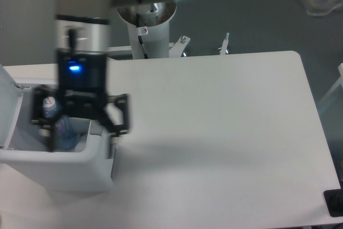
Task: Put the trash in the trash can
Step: 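Lower the bottle into the bin and open the gripper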
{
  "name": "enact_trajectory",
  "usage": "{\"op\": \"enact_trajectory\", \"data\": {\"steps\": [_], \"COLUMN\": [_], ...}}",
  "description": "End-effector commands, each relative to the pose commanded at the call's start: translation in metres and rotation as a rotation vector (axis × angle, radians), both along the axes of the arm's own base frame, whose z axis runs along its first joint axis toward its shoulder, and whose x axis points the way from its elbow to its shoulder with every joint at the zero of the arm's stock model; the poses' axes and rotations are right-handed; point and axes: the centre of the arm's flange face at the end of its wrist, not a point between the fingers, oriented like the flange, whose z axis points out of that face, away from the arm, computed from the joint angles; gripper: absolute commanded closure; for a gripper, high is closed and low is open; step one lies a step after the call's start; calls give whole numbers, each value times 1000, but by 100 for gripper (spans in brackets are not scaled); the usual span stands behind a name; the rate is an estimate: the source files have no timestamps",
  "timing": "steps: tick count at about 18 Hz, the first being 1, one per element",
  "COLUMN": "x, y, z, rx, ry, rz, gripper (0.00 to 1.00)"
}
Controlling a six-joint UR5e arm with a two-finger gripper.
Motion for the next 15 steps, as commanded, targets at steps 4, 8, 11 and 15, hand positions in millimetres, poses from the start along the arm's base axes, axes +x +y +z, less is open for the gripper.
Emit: {"op": "enact_trajectory", "data": {"steps": [4, 8, 11, 15], "x": [-73, -135, -153, -173], "y": [-69, -134, -158, -186], "z": [-47, -81, -89, -96], "rx": [-277, -440, -472, -490], "ry": [172, 217, 215, 202], "rz": [14, -28, -23, -6], "gripper": [0, 0, 0, 0]}}
